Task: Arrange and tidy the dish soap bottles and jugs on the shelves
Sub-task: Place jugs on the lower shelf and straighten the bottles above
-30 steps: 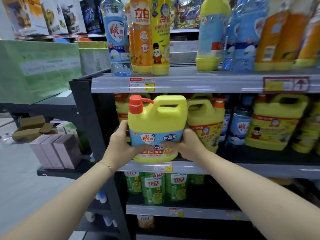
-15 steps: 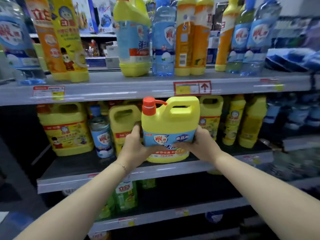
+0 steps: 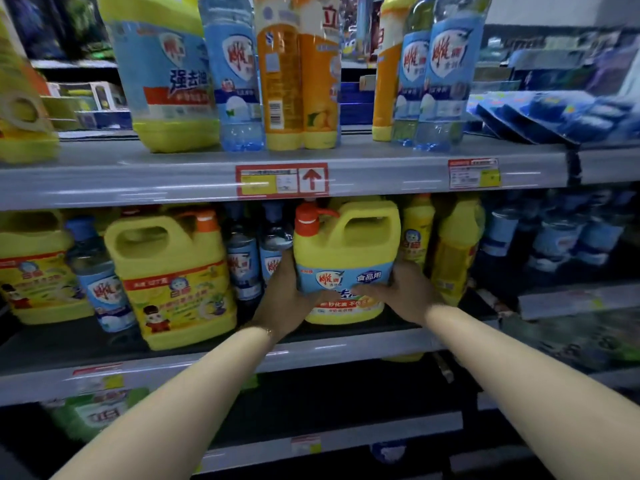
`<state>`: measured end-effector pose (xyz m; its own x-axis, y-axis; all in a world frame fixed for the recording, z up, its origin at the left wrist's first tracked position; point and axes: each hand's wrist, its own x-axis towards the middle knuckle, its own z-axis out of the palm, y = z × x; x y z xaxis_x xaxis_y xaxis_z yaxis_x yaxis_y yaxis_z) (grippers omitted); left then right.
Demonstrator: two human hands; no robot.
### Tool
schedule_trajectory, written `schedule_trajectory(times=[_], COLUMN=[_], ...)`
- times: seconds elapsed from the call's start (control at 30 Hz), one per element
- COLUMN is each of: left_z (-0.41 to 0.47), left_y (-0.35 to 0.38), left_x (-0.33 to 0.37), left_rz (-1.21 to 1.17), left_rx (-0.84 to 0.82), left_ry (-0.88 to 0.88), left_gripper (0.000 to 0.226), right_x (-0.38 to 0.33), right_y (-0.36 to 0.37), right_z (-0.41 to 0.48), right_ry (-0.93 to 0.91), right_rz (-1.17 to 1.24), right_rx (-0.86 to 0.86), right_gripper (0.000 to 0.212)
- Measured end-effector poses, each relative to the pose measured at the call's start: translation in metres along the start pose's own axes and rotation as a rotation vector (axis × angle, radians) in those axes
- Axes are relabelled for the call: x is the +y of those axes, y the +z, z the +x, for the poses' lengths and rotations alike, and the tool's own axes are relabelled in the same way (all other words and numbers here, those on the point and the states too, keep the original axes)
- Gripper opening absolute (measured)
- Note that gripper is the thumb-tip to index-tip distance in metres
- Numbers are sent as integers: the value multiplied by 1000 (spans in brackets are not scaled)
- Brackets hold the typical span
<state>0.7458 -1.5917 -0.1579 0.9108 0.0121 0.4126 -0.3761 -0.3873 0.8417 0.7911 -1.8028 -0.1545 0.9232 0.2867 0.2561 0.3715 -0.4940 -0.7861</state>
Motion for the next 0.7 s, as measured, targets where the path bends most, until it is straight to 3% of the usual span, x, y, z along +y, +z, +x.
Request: schedule_trajectory(times=[0.13, 0.27, 0.57, 0.7], left_z=[4, 7, 19, 14], left_y=[13, 19, 21, 19], left_x=[-8, -18, -22, -12], left_rz=[-3, 9, 56, 232], left_rx=[11, 6, -51, 33], left_ry=[22, 30, -72, -138], left_gripper=[69, 69, 69, 73], right_x=[13, 25, 32, 28], right_y=[-2, -3, -1, -3], right_z=[7, 14, 25, 21], right_ry=[-22, -46, -14, 24], right_rz=[-9, -12, 76, -61], right_rx=[-16, -40, -46, -42], right_gripper=[79, 94, 90, 91])
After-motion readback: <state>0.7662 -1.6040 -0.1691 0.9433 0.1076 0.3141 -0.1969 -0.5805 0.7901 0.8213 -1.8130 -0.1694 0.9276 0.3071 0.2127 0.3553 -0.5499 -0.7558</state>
